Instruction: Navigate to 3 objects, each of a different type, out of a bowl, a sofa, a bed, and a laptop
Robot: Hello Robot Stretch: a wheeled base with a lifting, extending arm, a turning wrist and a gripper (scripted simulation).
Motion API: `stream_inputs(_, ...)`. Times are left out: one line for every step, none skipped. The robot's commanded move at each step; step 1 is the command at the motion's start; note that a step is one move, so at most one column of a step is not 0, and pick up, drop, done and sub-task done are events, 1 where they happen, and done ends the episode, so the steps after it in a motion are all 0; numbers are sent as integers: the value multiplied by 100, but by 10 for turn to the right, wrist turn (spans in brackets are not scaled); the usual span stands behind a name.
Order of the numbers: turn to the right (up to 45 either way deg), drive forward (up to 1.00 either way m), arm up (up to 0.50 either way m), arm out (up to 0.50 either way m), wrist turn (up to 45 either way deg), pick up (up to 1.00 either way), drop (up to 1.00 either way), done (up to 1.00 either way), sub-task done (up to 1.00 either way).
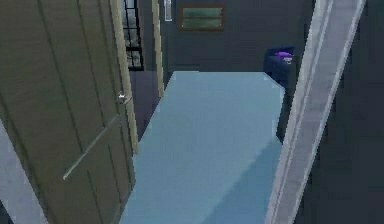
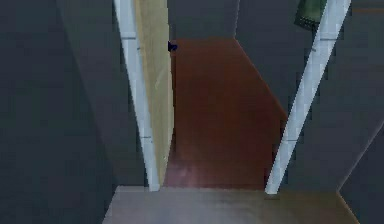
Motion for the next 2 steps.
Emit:
stream_inputs(0, 75, 0, 0, 0, 0, 0, 0, 0)
stream_inputs(210, 0, 0, 0, 0, 0, 0, 0, 0)
